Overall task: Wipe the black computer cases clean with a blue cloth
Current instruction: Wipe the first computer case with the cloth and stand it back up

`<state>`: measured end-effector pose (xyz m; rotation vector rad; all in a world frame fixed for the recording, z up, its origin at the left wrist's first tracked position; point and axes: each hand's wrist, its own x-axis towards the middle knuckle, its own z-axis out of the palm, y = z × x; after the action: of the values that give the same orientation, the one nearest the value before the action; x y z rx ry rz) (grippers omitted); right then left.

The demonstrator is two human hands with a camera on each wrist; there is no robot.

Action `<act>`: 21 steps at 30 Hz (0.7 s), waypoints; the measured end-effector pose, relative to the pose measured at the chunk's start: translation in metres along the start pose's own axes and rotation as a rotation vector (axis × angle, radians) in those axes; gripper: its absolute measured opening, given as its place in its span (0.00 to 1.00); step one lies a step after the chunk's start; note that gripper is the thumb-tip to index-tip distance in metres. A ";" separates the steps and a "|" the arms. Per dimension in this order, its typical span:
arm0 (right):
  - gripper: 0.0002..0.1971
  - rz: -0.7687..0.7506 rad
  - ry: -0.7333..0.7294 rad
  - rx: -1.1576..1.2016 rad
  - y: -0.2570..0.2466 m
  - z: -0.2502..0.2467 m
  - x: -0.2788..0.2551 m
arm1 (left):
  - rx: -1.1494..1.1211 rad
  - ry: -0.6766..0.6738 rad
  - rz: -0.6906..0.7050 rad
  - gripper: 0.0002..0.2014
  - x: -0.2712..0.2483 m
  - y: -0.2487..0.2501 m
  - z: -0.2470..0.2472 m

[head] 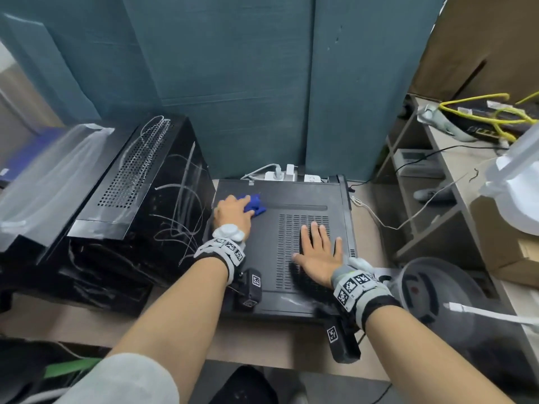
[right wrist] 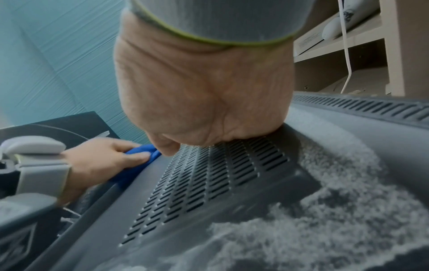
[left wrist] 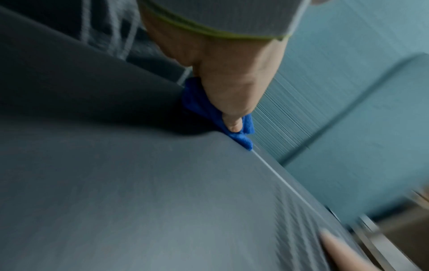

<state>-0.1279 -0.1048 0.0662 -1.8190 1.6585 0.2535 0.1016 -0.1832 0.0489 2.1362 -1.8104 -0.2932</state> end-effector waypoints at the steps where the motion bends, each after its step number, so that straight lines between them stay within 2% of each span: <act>1: 0.39 0.002 0.007 0.009 0.000 -0.001 0.000 | -0.012 -0.042 0.100 0.20 -0.011 0.019 0.007; 3: 0.39 0.009 0.011 0.045 0.000 -0.002 0.001 | -0.061 -0.074 0.295 0.18 -0.041 0.053 0.021; 5: 0.37 0.003 0.045 0.114 0.003 -0.003 0.002 | -0.126 -0.102 0.425 0.18 -0.066 0.067 0.025; 8: 0.36 -0.034 0.149 0.239 0.019 -0.012 0.003 | -0.063 -0.173 0.525 0.18 -0.061 0.046 0.016; 9: 0.35 -0.045 0.186 0.240 0.028 -0.015 0.001 | -0.039 -0.177 0.480 0.18 -0.049 0.035 0.012; 11: 0.35 -0.030 0.227 0.184 0.046 -0.016 -0.007 | -0.027 -0.134 0.290 0.20 -0.025 0.014 0.005; 13: 0.34 0.007 0.236 0.139 0.061 -0.011 -0.018 | -0.031 -0.097 0.153 0.22 -0.006 0.011 0.005; 16: 0.33 0.020 0.247 0.138 0.069 -0.001 -0.019 | -0.003 -0.105 0.095 0.23 -0.001 0.039 0.010; 17: 0.32 0.022 0.243 0.161 0.069 -0.001 -0.017 | -0.009 -0.116 0.133 0.23 -0.007 0.052 0.013; 21: 0.32 0.017 0.238 0.245 0.075 -0.004 -0.009 | -0.080 -0.250 0.507 0.22 -0.046 0.094 0.031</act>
<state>-0.2014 -0.0982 0.0492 -1.7010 1.7782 -0.1596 -0.0043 -0.1549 0.0526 1.5685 -2.3552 -0.5084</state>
